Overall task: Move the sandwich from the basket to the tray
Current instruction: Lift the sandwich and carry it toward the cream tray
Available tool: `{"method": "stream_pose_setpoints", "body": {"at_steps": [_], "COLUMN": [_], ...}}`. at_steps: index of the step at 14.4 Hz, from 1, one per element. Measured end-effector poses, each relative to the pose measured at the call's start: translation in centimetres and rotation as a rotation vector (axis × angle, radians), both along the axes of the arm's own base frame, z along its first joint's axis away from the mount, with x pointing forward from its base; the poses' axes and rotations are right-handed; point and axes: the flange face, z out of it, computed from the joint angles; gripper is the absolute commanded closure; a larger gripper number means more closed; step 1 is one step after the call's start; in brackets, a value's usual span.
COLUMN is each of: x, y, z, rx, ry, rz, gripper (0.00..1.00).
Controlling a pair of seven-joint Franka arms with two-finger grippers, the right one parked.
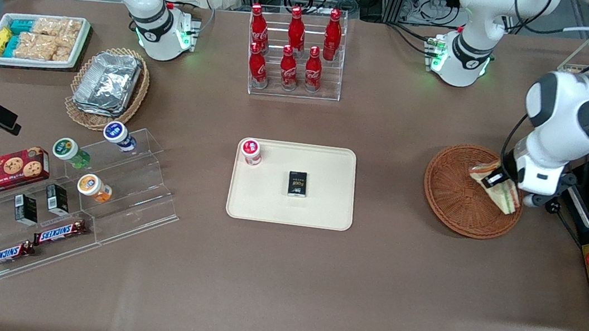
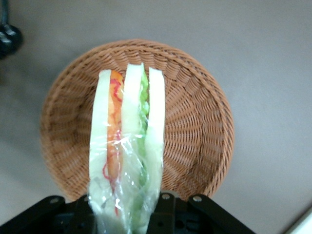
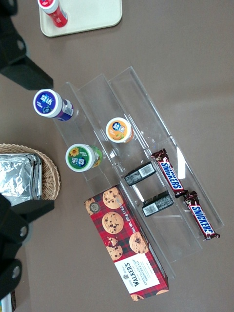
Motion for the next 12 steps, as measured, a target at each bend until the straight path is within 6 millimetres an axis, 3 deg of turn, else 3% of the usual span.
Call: {"method": "stream_pose_setpoints", "body": {"at_steps": [2, 4, 7, 9, 12], "x": [0.9, 1.9, 2.4, 2.0, 0.4], "y": [-0.4, -2.1, -7.5, -12.9, -20.5], "z": [5.3, 10.7, 16.7, 18.3, 17.4], "rx": [-0.005, -0.041, -0.086, -0.093, -0.09], "ry": [0.041, 0.041, 0.003, -0.027, -0.013], "rz": [-0.051, -0.105, -0.211, -0.309, -0.449], "gripper": [1.0, 1.0, 1.0, 1.0, 1.0]}}
